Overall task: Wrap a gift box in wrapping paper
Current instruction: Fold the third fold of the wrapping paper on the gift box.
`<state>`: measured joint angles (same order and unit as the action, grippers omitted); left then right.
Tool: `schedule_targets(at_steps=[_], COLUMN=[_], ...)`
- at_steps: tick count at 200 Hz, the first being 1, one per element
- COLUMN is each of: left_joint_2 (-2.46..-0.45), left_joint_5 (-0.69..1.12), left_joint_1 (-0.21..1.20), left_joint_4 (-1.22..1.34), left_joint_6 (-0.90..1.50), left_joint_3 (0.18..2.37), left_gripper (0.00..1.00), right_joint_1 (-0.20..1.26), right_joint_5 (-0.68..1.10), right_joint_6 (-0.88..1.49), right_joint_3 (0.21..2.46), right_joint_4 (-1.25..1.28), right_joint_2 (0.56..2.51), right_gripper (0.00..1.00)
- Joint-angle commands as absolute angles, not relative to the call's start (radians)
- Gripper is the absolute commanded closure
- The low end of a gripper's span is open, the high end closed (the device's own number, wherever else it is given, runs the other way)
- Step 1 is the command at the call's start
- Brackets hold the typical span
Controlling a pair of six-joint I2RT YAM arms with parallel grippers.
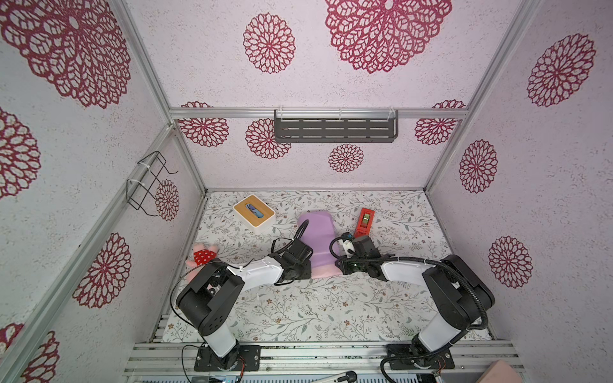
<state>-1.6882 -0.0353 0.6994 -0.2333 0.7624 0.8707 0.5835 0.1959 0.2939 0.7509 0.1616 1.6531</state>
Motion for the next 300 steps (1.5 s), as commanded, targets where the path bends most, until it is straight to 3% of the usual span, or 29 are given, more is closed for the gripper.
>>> schedule_targets(at_steps=[1,68,117,200,300], left_joint_2=[-1.696,-1.722,-1.73,-1.73,-1.733], left_joint_5=[-0.044,-0.05,-0.046,-0.041,-0.055], left_joint_1=[0.696,0.703,0.704,0.706,0.706], left_joint_4=[-0.228,-0.201,-0.189,-0.205,-0.224], left_joint_6=[0.783,0.82,0.825,0.803,0.782], left_joint_3=[0.887,0.893,0.905,0.904,0.91], left_gripper=[0.62,0.73,0.81,1.0,1.0], right_joint_1=[0.605,0.696,0.718,0.716,0.689], right_joint_5=[0.091,-0.103,-0.14,-0.132,-0.075], right_joint_6=[0.34,0.486,0.511,0.498,0.472], right_joint_3=[0.761,0.735,0.753,0.76,0.779], right_joint_4=[0.187,0.195,0.179,0.113,0.063], right_joint_2=[1.644,1.626,1.638,1.617,1.586], right_gripper=[0.81,0.89,0.9,0.78,0.67])
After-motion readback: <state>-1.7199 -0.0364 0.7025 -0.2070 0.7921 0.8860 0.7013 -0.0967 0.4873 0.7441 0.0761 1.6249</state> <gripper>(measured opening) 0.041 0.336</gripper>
